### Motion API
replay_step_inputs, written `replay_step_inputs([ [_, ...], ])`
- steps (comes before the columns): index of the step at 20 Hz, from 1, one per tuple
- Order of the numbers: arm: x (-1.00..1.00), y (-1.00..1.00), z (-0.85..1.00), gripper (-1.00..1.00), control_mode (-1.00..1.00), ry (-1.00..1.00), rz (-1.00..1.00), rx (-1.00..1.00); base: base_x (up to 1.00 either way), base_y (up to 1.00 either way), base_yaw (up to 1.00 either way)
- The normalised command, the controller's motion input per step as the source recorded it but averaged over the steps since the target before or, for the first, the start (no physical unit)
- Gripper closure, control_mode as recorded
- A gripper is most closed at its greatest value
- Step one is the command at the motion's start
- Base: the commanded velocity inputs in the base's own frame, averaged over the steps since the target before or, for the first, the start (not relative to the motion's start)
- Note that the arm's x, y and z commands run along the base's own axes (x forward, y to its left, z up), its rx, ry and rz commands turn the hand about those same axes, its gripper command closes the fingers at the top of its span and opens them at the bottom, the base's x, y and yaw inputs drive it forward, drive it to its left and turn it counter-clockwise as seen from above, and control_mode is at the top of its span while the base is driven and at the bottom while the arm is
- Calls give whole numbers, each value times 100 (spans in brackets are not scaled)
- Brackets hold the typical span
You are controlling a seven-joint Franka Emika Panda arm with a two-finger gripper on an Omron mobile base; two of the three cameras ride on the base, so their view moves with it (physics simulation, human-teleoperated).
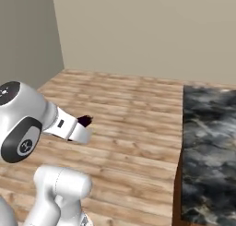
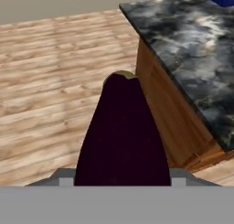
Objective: Gather the eggplant and carrot from the fridge and place them on a tray on the dining counter. Then gather the steak and chicken drumstick from the fridge and place them on the other tray.
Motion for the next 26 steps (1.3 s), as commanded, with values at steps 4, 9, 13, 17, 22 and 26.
replay_step_inputs([
  [4, 0, 0, 0, 100, 100, 0, 0, 0, 86, 43, -18],
  [9, 0, 0, 0, 100, 100, 0, 0, 0, 76, 63, -24],
  [13, 0, 0, 0, 100, 100, 0, 0, 0, 71, 68, -26],
  [17, 0, 0, 0, 100, 100, 0, 0, 0, 65, 65, -27],
  [22, 0, 0, 0, 100, 100, 0, 0, 0, 71, 63, -29],
  [26, 0, 0, 0, 100, 100, 0, 0, 0, 78, 45, -30],
])
